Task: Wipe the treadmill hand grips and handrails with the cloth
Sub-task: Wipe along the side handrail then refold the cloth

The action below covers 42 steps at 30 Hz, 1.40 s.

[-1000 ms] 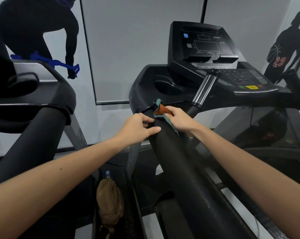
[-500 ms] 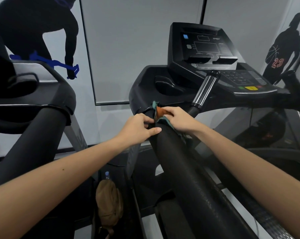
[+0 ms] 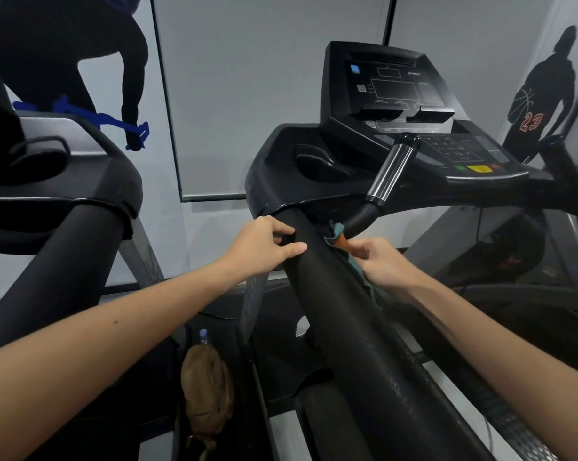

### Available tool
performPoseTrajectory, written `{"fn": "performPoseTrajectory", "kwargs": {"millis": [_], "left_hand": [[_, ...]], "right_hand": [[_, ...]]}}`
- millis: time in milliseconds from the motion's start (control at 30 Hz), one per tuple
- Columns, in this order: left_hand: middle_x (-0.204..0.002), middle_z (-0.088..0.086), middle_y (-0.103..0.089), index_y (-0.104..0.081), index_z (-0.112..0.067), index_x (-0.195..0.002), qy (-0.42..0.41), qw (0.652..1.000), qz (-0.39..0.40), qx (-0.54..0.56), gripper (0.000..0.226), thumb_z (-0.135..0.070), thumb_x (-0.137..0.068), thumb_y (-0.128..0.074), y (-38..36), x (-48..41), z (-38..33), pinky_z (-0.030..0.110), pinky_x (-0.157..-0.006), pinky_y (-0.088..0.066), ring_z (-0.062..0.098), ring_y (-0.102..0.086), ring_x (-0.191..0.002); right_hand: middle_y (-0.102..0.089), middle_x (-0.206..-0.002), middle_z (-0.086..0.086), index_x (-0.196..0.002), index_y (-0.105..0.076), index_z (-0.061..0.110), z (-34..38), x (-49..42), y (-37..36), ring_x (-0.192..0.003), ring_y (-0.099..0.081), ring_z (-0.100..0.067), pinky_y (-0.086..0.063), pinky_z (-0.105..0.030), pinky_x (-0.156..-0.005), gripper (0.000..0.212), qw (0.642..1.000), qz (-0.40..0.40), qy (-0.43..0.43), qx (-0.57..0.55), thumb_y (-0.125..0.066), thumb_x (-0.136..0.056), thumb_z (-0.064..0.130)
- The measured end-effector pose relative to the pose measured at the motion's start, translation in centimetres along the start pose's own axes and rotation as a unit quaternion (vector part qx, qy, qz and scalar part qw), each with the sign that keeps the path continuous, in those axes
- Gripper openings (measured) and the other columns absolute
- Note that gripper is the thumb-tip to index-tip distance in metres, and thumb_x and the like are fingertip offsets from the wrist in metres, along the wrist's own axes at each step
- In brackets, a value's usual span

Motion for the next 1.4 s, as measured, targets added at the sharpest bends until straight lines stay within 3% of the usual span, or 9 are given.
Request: {"fn": "performPoseTrajectory", "kwargs": {"millis": [200,367,500,567,767,933,1100,1233,1400], "left_hand": [[-0.123,0.002,-0.061,-0.061,-0.01,-0.121,-0.001,1.0,-0.007,-0.003,0.047,-0.032,-0.08,-0.071,-0.1,0.0,-0.1,0.021,-0.089,-0.045,0.015,-0.06,-0.108],[-0.126,0.001,-0.058,-0.059,-0.012,-0.123,0.003,1.0,0.001,0.01,0.048,-0.033,-0.081,-0.07,-0.1,0.2,0.0,0.023,-0.09,-0.046,0.014,-0.058,-0.11],[-0.127,0.0,-0.058,-0.057,-0.012,-0.124,0.018,0.999,0.023,0.036,0.048,-0.028,-0.081,-0.071,0.3,0.4,-0.1,0.014,-0.078,-0.047,0.013,-0.056,-0.114],[-0.127,0.001,-0.058,-0.055,-0.011,-0.126,0.026,0.997,0.039,0.056,0.049,-0.024,-0.081,-0.071,0.4,0.4,0.1,0.015,-0.079,-0.046,0.014,-0.055,-0.116],[-0.123,0.002,-0.058,-0.051,-0.009,-0.129,0.071,0.989,0.063,0.113,0.059,-0.018,-0.076,-0.075,0.4,0.6,0.4,0.025,-0.093,-0.045,0.014,-0.054,-0.116],[-0.118,0.002,-0.06,-0.051,-0.01,-0.128,0.095,0.975,0.07,0.19,0.049,-0.012,-0.082,-0.069,-0.6,1.6,0.6,0.015,-0.084,-0.048,0.014,-0.057,-0.108],[-0.141,0.004,-0.046,-0.037,-0.011,-0.141,0.114,0.964,0.085,0.226,0.069,-0.016,-0.081,-0.071,-0.9,2.3,0.9,0.034,-0.107,-0.038,0.018,-0.039,-0.133],[-0.141,0.0,-0.047,-0.04,-0.011,-0.139,0.113,0.961,0.108,0.229,0.074,-0.014,-0.074,-0.077,-0.6,2.4,0.7,0.038,-0.108,-0.037,0.017,-0.04,-0.132],[-0.124,0.001,-0.06,-0.055,-0.014,-0.121,0.118,0.962,0.09,0.229,0.053,-0.01,-0.073,-0.077,-0.8,2.3,0.8,0.037,-0.107,-0.038,0.018,-0.048,-0.125]], "right_hand": [[-0.065,-0.103,0.003,-0.111,-0.066,0.014,2.1,-2.5,-0.4,-0.098,-0.059,-0.011,-0.045,-0.022,-0.089,0.029,0.985,-0.06,0.117,0.113,-0.049,-0.091,0.0],[-0.063,-0.115,-0.014,-0.114,-0.063,0.014,4.0,-7.3,-0.9,-0.108,-0.058,-0.029,-0.045,-0.037,-0.092,0.028,0.981,-0.012,0.076,0.177,-0.045,-0.095,0.007],[-0.051,-0.125,-0.004,-0.124,-0.056,0.02,3.3,-6.4,-0.6,-0.111,-0.054,-0.019,-0.045,-0.03,-0.092,0.031,0.992,0.034,0.054,0.105,-0.043,-0.097,0.012],[-0.047,-0.122,0.004,-0.125,-0.055,0.021,2.7,-4.9,0.0,-0.103,-0.053,-0.007,-0.045,-0.014,-0.083,0.032,0.993,0.075,0.059,0.072,-0.046,-0.096,0.011],[-0.053,-0.091,0.005,-0.088,-0.064,0.017,3.0,-1.3,1.7,-0.079,-0.055,0.006,-0.04,-0.007,-0.073,0.05,0.958,0.089,0.197,0.191,-0.038,-0.072,-0.023],[-0.048,-0.105,0.002,-0.109,-0.062,0.009,4.2,-6.6,-0.4,-0.097,-0.049,-0.011,-0.033,-0.014,-0.082,0.027,0.935,0.045,0.195,0.292,-0.048,-0.088,-0.001],[-0.036,-0.138,-0.002,-0.137,-0.04,0.017,3.4,-7.9,-1.8,-0.128,-0.036,-0.017,-0.027,-0.031,-0.109,0.042,0.96,0.063,0.102,0.252,-0.046,-0.096,0.022],[-0.047,-0.128,0.007,-0.134,-0.044,0.014,2.3,-3.4,-0.2,-0.116,-0.045,-0.004,-0.036,-0.008,-0.093,0.042,0.98,0.089,0.13,0.119,-0.052,-0.094,0.014],[-0.054,-0.109,0.0,-0.111,-0.065,0.011,2.6,-2.2,1.1,-0.096,-0.052,-0.002,-0.034,0.0,-0.083,0.025,0.955,0.074,0.2,0.205,-0.057,-0.088,0.005]]}}
Point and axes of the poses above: each hand's wrist, its own x-axis away from the middle knuckle, its own y-axis out of the back of the hand, z = x × y, the point moved 1 cm from there along -x, towards the middle knuckle
